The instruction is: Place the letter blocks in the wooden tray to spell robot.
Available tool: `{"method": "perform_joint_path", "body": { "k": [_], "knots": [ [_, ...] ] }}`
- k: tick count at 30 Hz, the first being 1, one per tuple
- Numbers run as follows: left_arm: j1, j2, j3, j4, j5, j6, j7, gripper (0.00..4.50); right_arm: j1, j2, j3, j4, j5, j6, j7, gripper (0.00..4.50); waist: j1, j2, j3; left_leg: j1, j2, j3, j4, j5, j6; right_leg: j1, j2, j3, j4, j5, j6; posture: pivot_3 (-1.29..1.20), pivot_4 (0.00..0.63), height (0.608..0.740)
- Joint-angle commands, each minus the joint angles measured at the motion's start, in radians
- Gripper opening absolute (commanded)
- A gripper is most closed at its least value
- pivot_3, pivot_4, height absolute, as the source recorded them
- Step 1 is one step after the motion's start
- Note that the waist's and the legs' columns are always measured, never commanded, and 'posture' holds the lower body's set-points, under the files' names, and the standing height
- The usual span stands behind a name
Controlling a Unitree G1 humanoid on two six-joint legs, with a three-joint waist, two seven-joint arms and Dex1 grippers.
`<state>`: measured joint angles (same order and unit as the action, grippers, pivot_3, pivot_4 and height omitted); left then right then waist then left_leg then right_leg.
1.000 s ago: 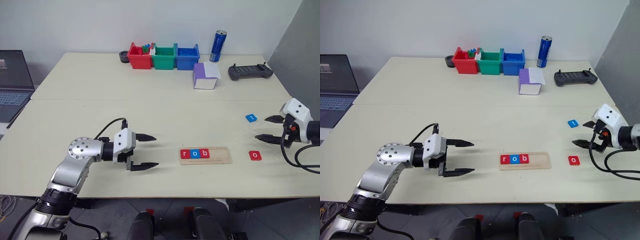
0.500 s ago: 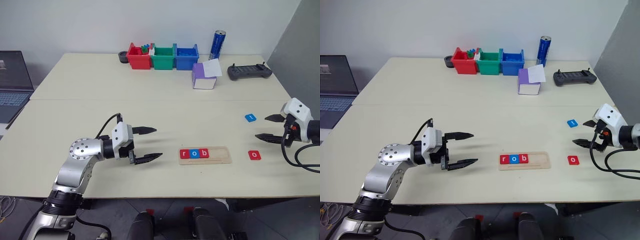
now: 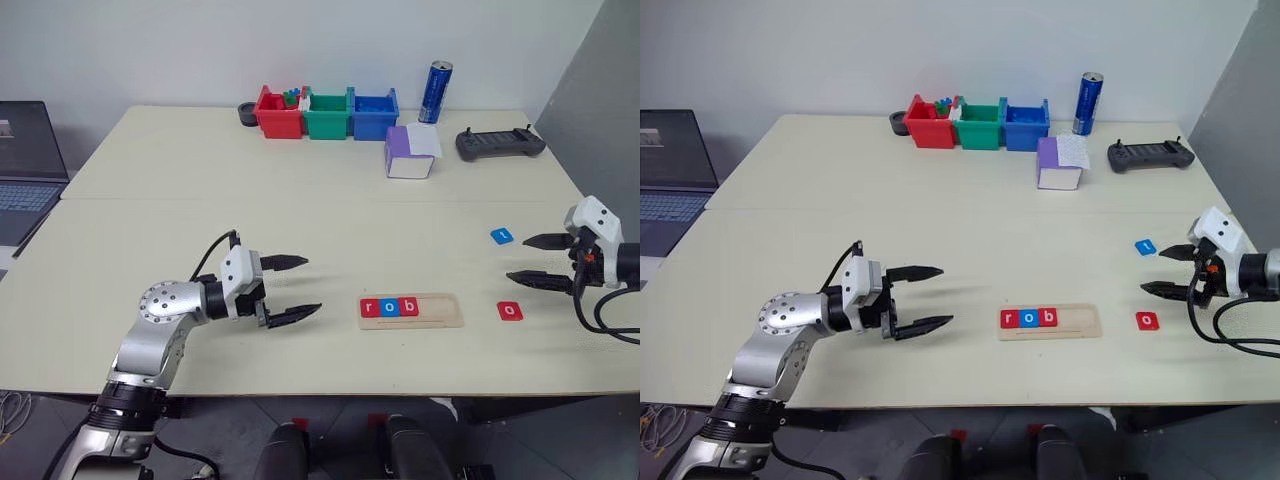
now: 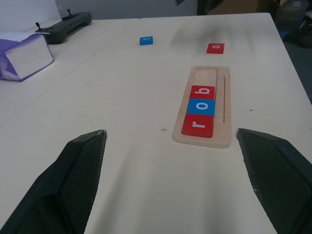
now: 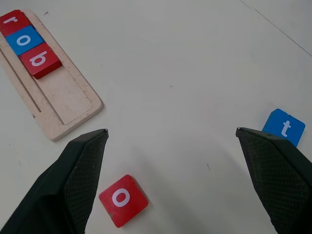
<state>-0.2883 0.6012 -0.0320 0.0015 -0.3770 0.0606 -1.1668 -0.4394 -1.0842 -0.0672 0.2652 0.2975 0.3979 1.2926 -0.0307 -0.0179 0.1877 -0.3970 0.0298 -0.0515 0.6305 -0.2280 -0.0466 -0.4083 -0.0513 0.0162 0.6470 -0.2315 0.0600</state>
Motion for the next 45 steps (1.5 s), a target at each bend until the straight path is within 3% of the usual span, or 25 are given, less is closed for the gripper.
{"method": "perform_joint_path", "body": {
  "k": [1,4,11,25,45],
  "knots": [
    [-0.009,0.015,0.017,-0.033,-0.016,0.003,-0.006,4.50,0.026,-0.034,-0.029,-0.026,0.007,-0.078,0.068,4.47,0.000,0.000,0.000,0.000,0.000,0.000,0.000,0.000,0.000,0.000,0.000,0.000,0.000,0.000,0.000,0.00,0.150,0.740],
    [-0.013,0.022,0.012,-0.033,-0.014,0.009,-0.014,4.50,0.063,-0.063,-0.017,-0.025,-0.002,-0.163,0.153,4.47,0.000,0.000,0.000,0.000,0.000,0.000,0.000,0.000,0.000,0.000,0.000,0.000,0.000,0.000,0.000,0.00,0.150,0.740],
    [-0.020,0.026,0.011,-0.022,-0.010,0.010,-0.029,4.50,0.052,-0.068,0.045,0.086,-0.103,-0.377,0.204,4.47,-0.001,0.000,0.000,0.001,0.000,0.000,0.000,0.000,0.000,0.001,0.000,0.000,0.000,0.000,0.000,0.00,0.150,0.740],
    [-0.001,0.039,0.013,-0.030,-0.006,0.015,-0.040,4.50,-0.130,0.014,0.203,0.359,-0.233,-0.644,0.286,4.47,-0.001,0.000,0.000,0.002,0.000,0.001,0.000,0.000,0.000,0.002,0.000,0.000,0.000,0.000,0.000,0.00,0.150,0.740],
    [0.002,0.046,0.017,-0.034,-0.009,0.018,-0.040,4.50,-0.138,0.062,0.262,0.431,-0.260,-0.679,0.279,4.47,-0.001,0.000,0.000,0.003,0.000,0.001,0.000,0.000,0.000,0.002,0.000,0.001,0.001,0.000,0.000,0.00,0.150,0.740]
  ]
}}
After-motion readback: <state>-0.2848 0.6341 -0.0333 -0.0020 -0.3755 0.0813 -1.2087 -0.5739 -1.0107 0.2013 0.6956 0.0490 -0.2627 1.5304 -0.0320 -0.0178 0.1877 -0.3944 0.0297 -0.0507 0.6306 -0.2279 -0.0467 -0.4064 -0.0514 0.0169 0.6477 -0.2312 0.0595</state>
